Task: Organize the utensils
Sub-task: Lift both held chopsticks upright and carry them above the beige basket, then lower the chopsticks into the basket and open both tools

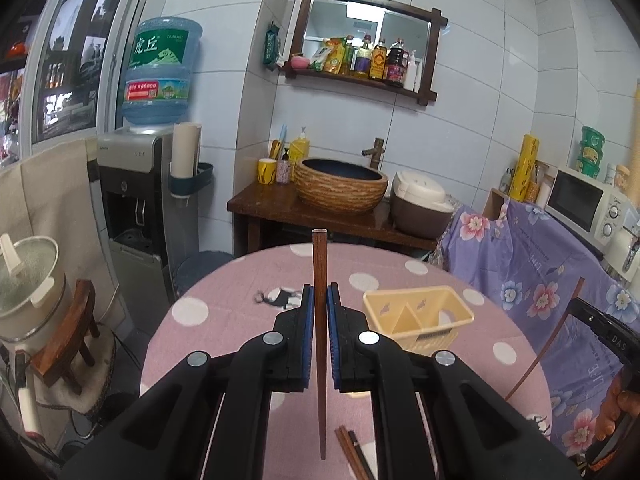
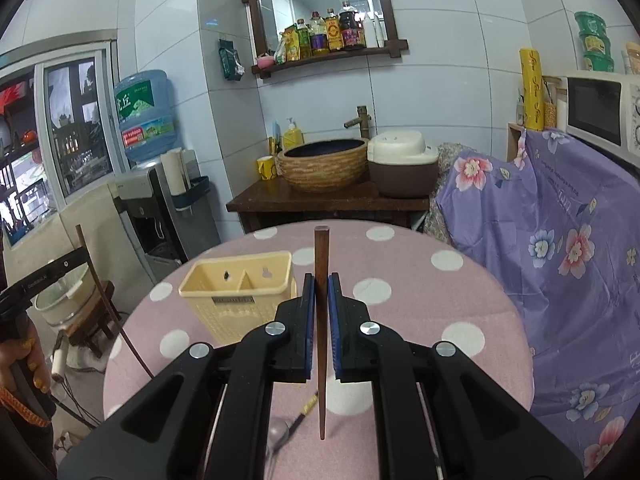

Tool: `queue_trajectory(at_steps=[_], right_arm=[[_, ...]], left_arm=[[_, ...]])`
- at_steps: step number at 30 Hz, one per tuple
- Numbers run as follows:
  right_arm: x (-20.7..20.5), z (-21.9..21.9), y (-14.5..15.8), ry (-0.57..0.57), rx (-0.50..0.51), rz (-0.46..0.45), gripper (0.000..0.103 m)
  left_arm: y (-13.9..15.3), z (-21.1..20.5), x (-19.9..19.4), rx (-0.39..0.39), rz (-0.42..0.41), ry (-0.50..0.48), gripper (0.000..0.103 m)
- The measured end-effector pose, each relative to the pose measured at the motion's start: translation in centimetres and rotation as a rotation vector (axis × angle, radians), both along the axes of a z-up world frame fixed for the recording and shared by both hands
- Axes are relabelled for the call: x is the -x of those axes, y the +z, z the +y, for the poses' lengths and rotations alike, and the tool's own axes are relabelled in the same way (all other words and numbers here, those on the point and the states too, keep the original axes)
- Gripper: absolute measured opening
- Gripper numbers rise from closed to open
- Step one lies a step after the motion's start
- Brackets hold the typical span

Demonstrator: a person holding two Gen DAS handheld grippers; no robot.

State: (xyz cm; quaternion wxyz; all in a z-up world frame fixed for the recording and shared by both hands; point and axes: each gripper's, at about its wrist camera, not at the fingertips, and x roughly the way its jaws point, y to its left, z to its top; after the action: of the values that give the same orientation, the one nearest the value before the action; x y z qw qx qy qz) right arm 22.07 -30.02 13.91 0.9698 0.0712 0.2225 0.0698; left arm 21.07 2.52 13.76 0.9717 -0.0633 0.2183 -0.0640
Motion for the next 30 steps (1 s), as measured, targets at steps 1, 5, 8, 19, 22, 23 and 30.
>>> queue_trajectory(at_steps=[1, 5, 8, 19, 22, 23, 30], right_arm=[[-0.4, 0.1, 1.0, -0.001, 0.000, -0.017, 0.008], [-2.1, 0.7, 6.3, 0.003, -0.032, -0.098, 0.008], [-3.5, 1.3, 10.1, 0.009, -0.071, -0.147, 0.008], [-8.0, 5.4, 8.9, -0.022, -0.030, -0.185, 0.008], [-9.2, 5.7, 5.7, -0.028, -0.024, -0.139, 0.008], [-9.6, 5.8, 4.7, -0.027, -0.022, -0.121, 0.008], [-11.1, 5.7, -0.5, -0.025, -0.044, -0.028, 0.008]], left_arm=[[0.9, -0.1, -0.4, 0.004, -0.008, -0.003, 0.008], [5.6, -0.6, -1.6, 0.037, -0.069, -0.011, 0.008], [9.3, -1.4, -3.0, 0.080, -0.103, -0.029, 0.008], [6.4, -6.8, -7.4, 0.044, -0.140, -0.005, 0.008], [3.7, -7.4, -8.1, 0.037, -0.117, -0.001, 0.008], [2.4, -7.6, -8.3, 0.035, -0.098, -0.004, 0.008], [-2.4, -7.4, -9.1, 0.043, 0.002, -0.008, 0.008]])
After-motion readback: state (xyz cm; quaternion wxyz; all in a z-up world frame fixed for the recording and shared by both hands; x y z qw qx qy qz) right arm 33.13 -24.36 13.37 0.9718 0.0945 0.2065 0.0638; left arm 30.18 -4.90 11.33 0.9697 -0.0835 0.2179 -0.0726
